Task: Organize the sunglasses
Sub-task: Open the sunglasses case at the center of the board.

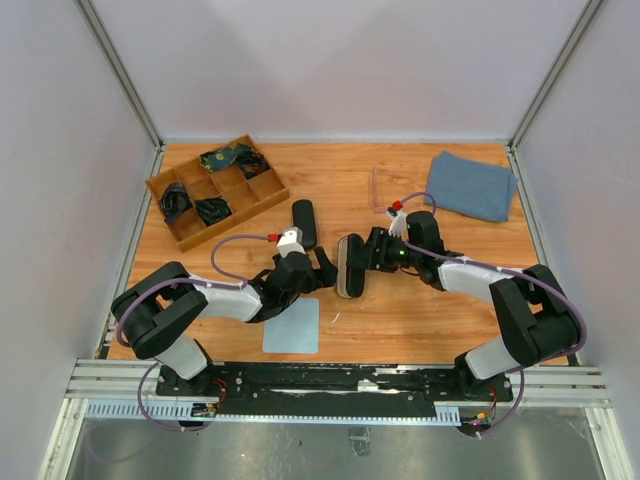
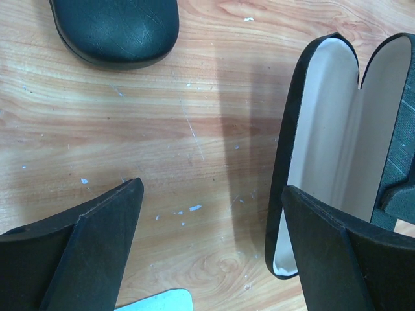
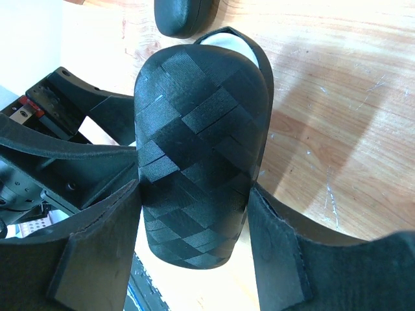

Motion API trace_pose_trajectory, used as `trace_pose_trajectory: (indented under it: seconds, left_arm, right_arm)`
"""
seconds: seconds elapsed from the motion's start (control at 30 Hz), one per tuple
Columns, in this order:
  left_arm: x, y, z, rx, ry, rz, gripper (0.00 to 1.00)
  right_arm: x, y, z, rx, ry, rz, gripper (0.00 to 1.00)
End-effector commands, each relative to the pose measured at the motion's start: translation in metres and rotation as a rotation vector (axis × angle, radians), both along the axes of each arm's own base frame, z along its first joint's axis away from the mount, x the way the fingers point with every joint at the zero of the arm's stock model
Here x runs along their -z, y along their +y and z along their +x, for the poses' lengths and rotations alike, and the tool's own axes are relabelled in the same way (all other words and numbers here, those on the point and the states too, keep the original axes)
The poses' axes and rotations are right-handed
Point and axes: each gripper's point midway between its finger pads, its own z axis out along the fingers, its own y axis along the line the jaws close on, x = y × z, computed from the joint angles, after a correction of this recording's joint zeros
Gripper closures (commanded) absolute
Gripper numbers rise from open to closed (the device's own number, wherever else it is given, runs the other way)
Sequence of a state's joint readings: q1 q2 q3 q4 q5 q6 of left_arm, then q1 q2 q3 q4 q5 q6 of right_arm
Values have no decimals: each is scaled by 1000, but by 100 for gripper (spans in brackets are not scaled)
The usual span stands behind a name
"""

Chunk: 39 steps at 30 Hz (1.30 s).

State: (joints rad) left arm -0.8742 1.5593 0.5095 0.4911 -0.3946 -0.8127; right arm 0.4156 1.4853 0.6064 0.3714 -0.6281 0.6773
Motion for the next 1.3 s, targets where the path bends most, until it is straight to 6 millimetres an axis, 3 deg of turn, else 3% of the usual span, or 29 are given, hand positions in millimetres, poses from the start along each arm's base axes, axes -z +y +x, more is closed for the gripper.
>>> trace_pose_trajectory:
  seconds: [0.0,1.27]
  left_arm:
    - [31,26,-5,-27,56,109,5]
    - [55,28,2,-12,126,133,5]
  right_arm:
    - [-36,14,2,-75,-57,118,99]
    - [-39,12,13,-74,25,286,99]
